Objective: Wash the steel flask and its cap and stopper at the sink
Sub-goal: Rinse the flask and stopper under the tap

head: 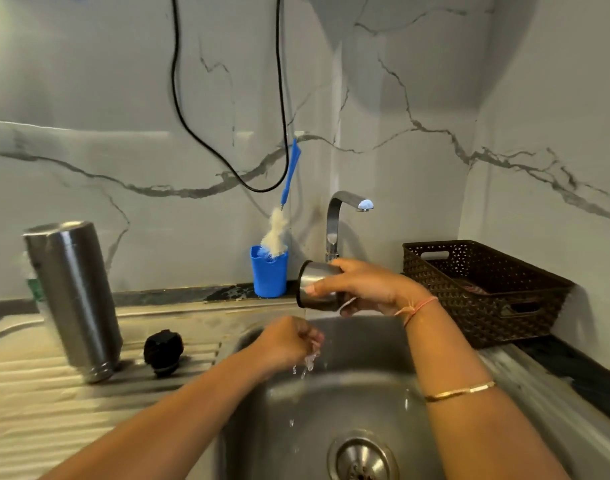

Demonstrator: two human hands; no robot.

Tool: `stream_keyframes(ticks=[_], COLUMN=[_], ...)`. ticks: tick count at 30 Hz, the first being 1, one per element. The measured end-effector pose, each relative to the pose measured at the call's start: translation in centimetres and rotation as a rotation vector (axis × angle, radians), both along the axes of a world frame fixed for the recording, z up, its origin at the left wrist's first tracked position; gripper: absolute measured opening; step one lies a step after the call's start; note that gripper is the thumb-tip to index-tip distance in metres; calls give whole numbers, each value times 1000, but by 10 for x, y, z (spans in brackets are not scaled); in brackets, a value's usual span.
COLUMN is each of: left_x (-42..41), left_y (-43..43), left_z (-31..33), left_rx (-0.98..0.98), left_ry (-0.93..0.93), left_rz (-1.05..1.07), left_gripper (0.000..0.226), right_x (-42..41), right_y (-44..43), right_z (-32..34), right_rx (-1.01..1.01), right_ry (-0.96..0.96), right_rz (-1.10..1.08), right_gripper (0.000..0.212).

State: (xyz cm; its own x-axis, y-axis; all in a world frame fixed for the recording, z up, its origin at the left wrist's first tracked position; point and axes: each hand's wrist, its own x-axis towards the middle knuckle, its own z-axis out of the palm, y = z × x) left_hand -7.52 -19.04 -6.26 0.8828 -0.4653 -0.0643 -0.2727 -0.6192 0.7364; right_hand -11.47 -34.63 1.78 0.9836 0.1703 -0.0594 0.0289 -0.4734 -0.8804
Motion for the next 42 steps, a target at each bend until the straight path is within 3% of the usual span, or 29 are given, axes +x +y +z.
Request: stream_keyframes(ticks=[1, 2, 4, 5, 8, 12, 14, 15, 16, 18, 19, 23, 28, 33, 42], left_x=[-7, -15, -30, -38, -54, -68, -71, -72, -73, -75, -75, -73, -65, -59, -54], left_y=[7, 12, 25, 33, 60, 102, 127, 141, 156, 185, 201, 260, 309, 323, 328], left_z=[2, 2, -1, -2, 0, 2, 0, -2, -5, -8, -9, -12, -14, -18, -17], left_rx=[183, 329, 424, 404, 266, 131, 90, 76, 75, 107, 121, 151, 146, 156, 204], left_ry=[-129, -227, -298, -316, -357, -379, -386, -389, -398, -399, -394, -346, -314, -333, -370], left_rz=[-56, -108, -139, -126, -80, -45, -10, 20, 55, 148, 195, 419, 617, 699, 732], left_gripper=[19, 22, 24, 24, 24, 26, 35, 40, 43, 40, 38, 27, 21, 19, 25], right_x=[-5, -9, -15, -18, -30, -50, -55, -53, -51, -47, -46, -42, -27, -14, -6], right_y=[6, 12, 22, 26, 33, 38, 40, 42, 47, 56, 62, 102, 177, 236, 278], right_z=[-6, -15, -35, -42, -27, 10, 6, -7, -22, -55, -66, -59, -40, -49, -64], right_rx=[-52, -238, -596, -597, -267, 37, 271, 279, 122, -595, -795, -536, -500, -605, -829], right_ry=[27, 51, 104, 125, 88, -150, -70, 42, 132, 186, 164, 65, -97, -72, -105], right_rz=[-27, -55, -109, -144, -202, -152, -78, -73, -123, -254, -273, -124, 65, 104, 99], right_gripper=[28, 29, 30, 32, 51, 44, 46, 47, 47, 52, 54, 33, 44, 73, 61])
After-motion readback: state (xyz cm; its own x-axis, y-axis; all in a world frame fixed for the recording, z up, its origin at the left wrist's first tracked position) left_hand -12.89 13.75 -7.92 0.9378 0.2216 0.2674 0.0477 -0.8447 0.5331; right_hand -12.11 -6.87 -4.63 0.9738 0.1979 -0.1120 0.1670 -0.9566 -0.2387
